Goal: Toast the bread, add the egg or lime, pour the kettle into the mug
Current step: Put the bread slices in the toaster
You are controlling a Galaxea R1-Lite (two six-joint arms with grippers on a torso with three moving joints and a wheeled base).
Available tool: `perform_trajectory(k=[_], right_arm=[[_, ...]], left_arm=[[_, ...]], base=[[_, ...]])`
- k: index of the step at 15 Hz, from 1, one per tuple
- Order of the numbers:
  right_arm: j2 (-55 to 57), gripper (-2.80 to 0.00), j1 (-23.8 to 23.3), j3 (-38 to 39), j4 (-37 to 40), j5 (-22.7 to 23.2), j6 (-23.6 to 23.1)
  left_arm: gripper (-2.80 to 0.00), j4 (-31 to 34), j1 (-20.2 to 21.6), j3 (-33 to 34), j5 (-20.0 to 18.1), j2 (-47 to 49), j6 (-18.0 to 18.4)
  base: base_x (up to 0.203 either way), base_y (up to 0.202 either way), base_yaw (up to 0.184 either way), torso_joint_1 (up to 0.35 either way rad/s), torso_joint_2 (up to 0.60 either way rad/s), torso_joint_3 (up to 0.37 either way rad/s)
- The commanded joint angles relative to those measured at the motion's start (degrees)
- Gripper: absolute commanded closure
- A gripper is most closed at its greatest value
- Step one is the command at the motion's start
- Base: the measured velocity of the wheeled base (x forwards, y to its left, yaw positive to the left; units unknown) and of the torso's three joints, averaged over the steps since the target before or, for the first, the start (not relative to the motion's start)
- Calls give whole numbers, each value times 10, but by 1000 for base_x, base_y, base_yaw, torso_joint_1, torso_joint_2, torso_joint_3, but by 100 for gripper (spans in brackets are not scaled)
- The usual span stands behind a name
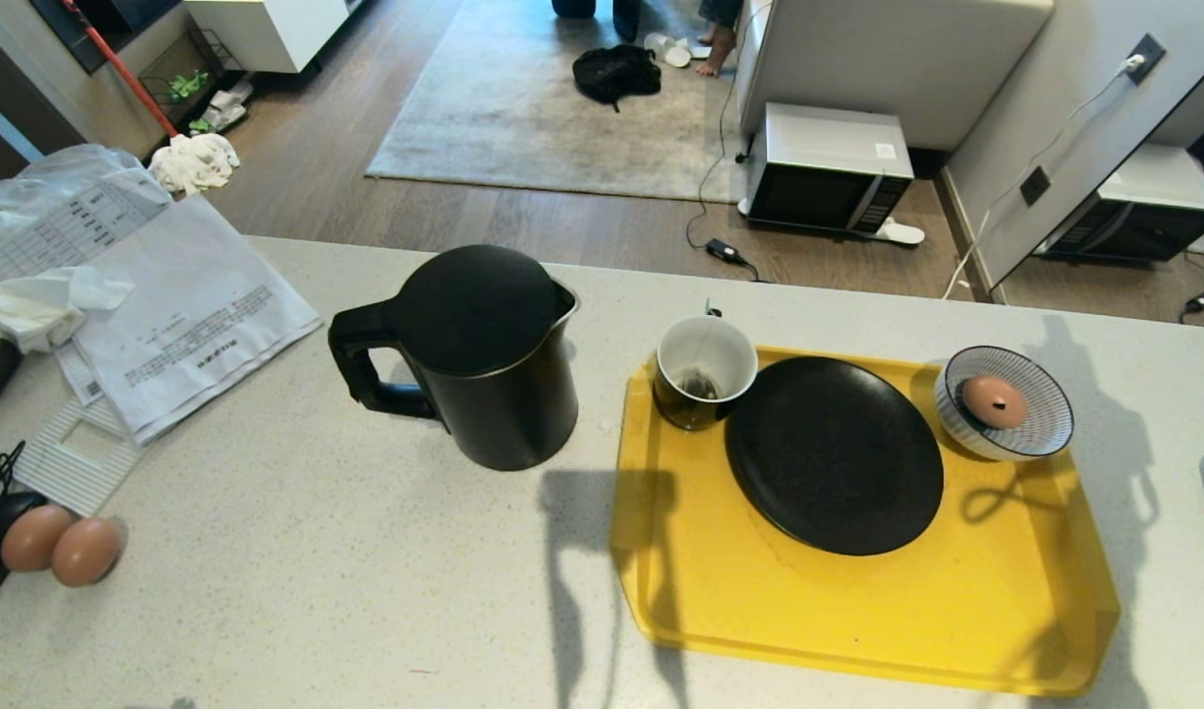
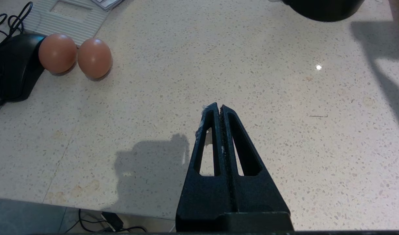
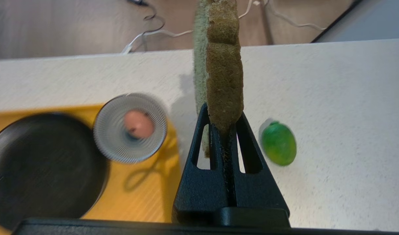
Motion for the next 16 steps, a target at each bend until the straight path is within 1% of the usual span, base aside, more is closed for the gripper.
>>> perform_trajectory(k=[1, 3, 6, 7, 8, 9, 14, 15, 16], right_arm=[[-36, 0, 5, -44, 94, 21, -7], [-68, 0, 7, -48, 120, 53, -40], [-99, 0, 7, -16, 126, 71, -74], [-112, 0, 7, -10, 140, 73, -82], [-121, 0, 7, -9, 168, 74, -88], [-120, 0, 7, -11, 177, 73, -90], [-115, 0, 16, -14, 185, 64, -107], [-115, 0, 17, -18, 199, 60, -108], [-115, 0, 18, -27, 211, 44, -108]], left_arm=[[0, -1, 0, 0, 1, 0, 0], [0, -1, 0, 0, 0, 0, 0], [0, -1, 0, 0, 0, 0, 0], [0, -1, 0, 0, 0, 0, 0], [0, -1, 0, 0, 0, 0, 0], [0, 0, 0, 0, 0, 0, 0], [0, 0, 0, 0, 0, 0, 0], [0, -1, 0, 0, 0, 0, 0], [0, -1, 0, 0, 0, 0, 0]], base=[[0, 0, 0, 0, 0, 0], [0, 0, 0, 0, 0, 0], [0, 0, 0, 0, 0, 0], [0, 0, 0, 0, 0, 0], [0, 0, 0, 0, 0, 0], [0, 0, 0, 0, 0, 0], [0, 0, 0, 0, 0, 0], [0, 0, 0, 0, 0, 0], [0, 0, 0, 0, 0, 0]])
